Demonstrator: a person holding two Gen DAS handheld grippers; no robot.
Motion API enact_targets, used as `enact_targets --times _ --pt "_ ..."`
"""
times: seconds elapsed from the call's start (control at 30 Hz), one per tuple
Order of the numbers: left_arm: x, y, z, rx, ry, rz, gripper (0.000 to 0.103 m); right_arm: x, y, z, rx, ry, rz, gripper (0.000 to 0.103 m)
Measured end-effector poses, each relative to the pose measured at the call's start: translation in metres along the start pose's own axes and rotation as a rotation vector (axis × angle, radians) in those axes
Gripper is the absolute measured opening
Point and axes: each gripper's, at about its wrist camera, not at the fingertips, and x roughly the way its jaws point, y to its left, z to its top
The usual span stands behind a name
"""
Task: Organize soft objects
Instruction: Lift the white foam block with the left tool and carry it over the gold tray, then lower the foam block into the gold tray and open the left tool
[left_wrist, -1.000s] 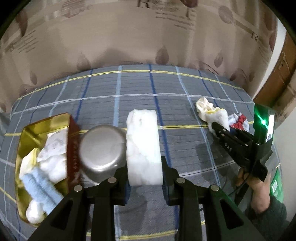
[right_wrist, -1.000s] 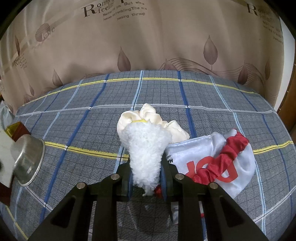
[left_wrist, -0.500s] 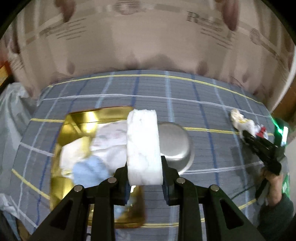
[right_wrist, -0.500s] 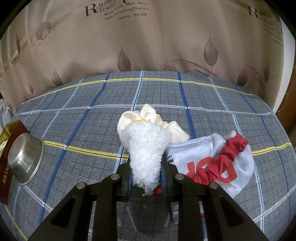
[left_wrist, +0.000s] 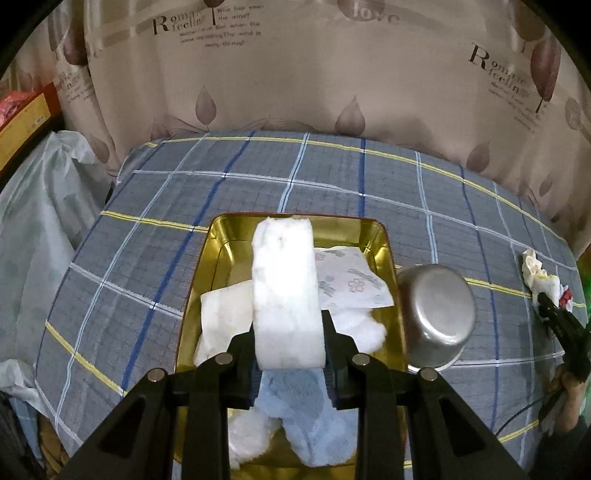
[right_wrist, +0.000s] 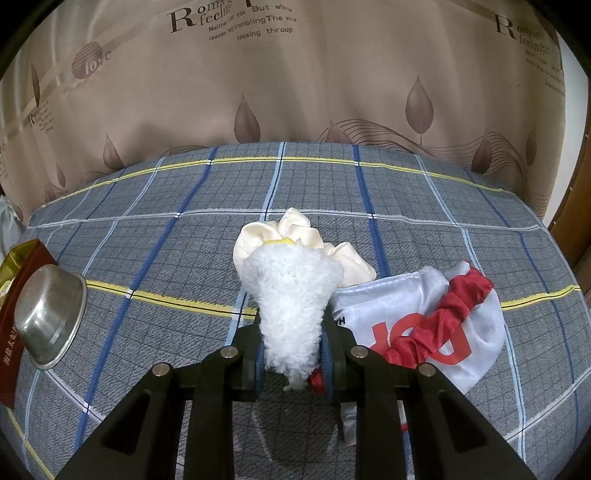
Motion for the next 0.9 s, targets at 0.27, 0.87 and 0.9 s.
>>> enact_targets --times 0.27,0.87,0.9 --pt "0.012 0.006 0.01 -0.009 0.023 -0.007 0.028 0.0 0.0 0.0 -0.001 0.0 -0.002 0.022" --pt "-0.01 0.023 0.021 -0.054 0.016 0.006 0.055 0.001 -0.001 -0.001 -0.012 0.002 -0.011 0.023" --pt "-0.014 0.025 0.02 -0.055 0.01 0.008 0.055 0.001 0.0 -0.001 -0.013 0.002 -0.011 0.023"
